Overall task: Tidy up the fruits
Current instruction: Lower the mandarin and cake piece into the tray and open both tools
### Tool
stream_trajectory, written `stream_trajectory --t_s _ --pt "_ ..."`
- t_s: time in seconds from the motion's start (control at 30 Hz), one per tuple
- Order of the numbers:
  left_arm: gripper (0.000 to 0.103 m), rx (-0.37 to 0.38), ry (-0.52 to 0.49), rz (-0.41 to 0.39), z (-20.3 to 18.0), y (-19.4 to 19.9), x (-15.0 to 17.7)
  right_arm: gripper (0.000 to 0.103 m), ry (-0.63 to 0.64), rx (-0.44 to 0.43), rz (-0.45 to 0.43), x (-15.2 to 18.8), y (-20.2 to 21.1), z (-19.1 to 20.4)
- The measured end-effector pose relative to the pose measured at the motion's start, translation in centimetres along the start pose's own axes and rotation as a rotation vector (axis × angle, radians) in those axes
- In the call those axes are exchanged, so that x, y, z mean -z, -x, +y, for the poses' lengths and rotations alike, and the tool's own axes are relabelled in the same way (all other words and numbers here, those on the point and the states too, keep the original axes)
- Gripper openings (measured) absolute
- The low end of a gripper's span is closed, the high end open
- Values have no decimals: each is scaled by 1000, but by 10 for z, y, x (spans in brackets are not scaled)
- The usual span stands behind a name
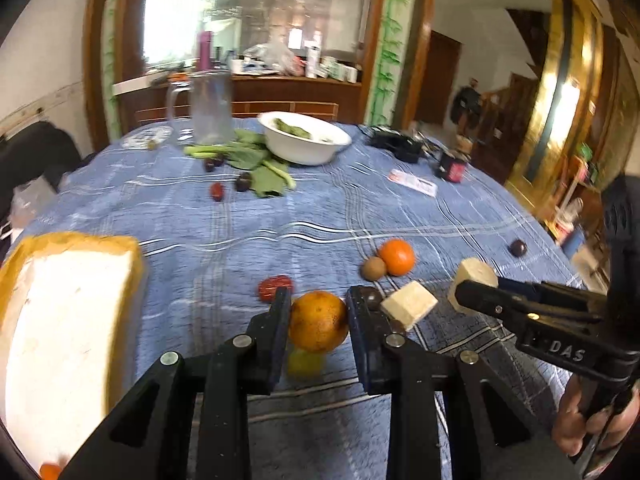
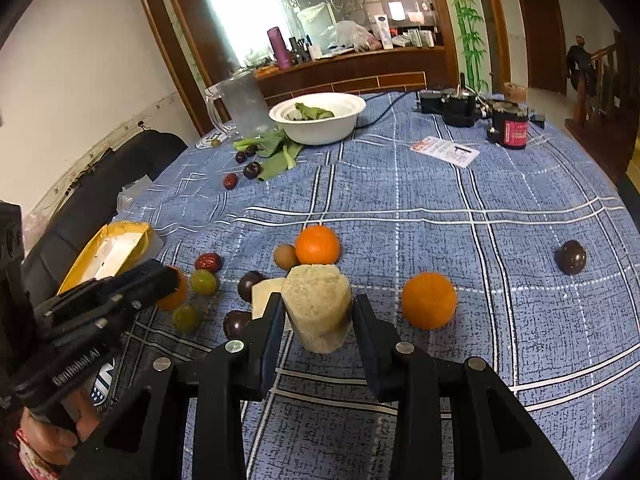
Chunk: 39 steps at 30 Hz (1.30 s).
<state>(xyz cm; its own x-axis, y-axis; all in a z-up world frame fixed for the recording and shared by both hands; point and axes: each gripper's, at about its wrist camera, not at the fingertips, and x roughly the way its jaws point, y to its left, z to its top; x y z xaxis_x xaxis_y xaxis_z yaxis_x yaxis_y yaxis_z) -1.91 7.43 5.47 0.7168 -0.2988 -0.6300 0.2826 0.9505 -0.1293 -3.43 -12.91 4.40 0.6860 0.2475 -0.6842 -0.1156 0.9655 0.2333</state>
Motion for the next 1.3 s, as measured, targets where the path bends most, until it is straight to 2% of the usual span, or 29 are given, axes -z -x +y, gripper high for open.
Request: stream_trajectory --t_s 0.13,0.2,0.37,0.5,0.6,0.7,0.8,1.0,1.1,1.17,1.23,1.3 --pt "27 -21 76 -28 27 42 5 37 21 8 -1 2 11 19" --pt "27 -64 107 -52 46 66 8 37 41 -5 -1 3 18 35" --pt "28 -136 222 -71 116 111 15 38 118 -104 18 -2 30 104" --pt "28 -245 248 -32 162 122 24 38 167 -223 67 -4 19 167" --pt "28 -286 301 9 192 119 35 38 202 -287 121 1 -2 216" --pt "28 -307 368 49 220 115 51 38 235 -308 186 11 -30 256" --pt "28 -296 408 66 234 116 63 38 287 -283 225 21 -56 286" --pt "30 -285 433 74 241 118 69 39 301 -251 272 35 -88 309" --pt "41 -265 443 61 241 125 69 39 278 -253 282 35 -91 305" --pt "55 -252 449 48 239 131 68 39 279 -257 265 32 -88 304" --pt "64 -261 448 32 233 138 66 40 283 -252 244 28 -80 301" --pt "65 -279 439 17 224 146 65 40 279 -248 215 23 -69 296"
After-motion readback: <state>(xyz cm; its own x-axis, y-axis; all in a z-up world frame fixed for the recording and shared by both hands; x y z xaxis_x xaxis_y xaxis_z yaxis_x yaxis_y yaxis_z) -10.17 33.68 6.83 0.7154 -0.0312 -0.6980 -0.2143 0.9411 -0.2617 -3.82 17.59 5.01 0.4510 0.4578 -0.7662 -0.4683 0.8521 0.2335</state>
